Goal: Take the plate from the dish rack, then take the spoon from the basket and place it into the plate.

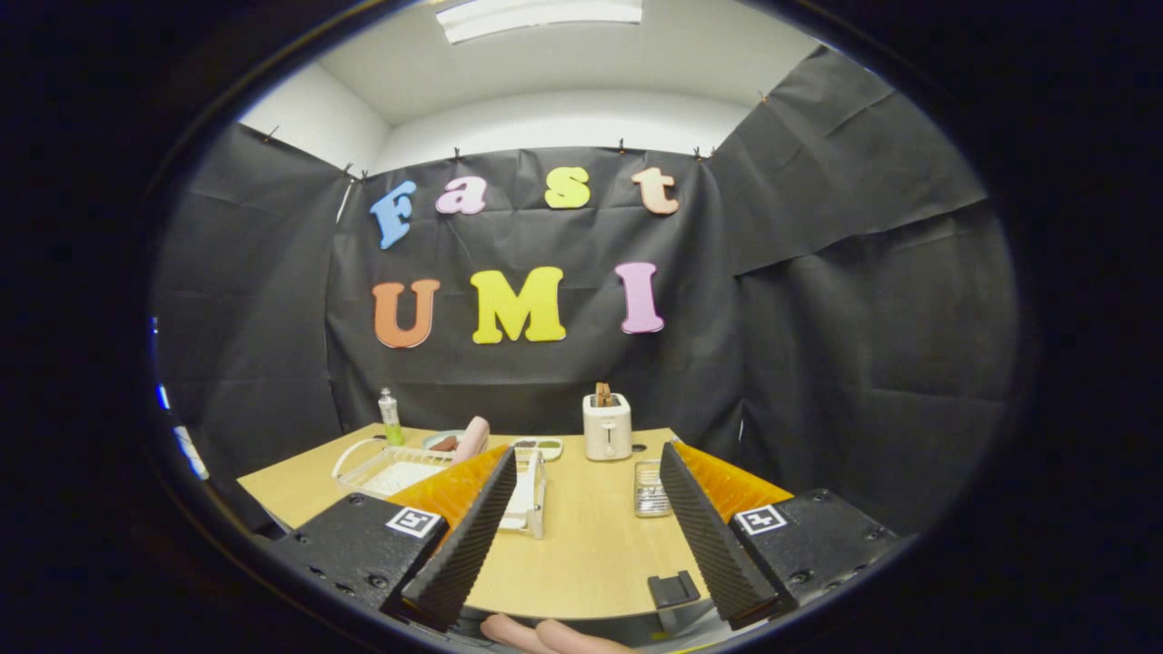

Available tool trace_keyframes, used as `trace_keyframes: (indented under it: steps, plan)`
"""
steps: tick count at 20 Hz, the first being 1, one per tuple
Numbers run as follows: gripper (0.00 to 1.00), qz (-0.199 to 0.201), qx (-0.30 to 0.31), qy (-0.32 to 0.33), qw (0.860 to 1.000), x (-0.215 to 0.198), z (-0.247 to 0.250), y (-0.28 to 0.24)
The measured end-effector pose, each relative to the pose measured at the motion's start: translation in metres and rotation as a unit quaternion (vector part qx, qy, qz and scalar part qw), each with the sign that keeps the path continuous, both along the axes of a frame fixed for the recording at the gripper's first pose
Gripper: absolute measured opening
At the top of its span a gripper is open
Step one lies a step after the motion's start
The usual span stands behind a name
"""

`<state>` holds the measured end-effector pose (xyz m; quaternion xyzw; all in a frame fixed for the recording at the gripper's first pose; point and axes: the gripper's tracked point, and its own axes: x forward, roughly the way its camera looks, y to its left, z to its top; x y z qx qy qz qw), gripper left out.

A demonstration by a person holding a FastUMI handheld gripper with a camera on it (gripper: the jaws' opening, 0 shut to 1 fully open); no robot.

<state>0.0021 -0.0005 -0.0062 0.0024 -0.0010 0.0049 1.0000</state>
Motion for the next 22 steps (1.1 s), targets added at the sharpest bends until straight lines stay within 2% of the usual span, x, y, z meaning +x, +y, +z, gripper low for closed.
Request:
trace_keyframes:
  steps: [6, 13, 16, 19, 22]
  plan:
    - [1.0, -0.001, -0.002, 0.013, 1.0, 0.012, -0.01, -0.002]
    - [1.0, 0.0, -0.003, 0.052, 0.999, 0.05, -0.005, -0.006]
    - [1.0, 0.005, -0.017, 0.072, 0.997, 0.075, 0.006, 0.002]
    - [1.0, 0.029, -0.041, 0.099, 0.994, 0.109, 0.019, 0.021]
    - [1.0, 0.045, -0.047, 0.155, 0.986, 0.152, 0.024, 0.038]
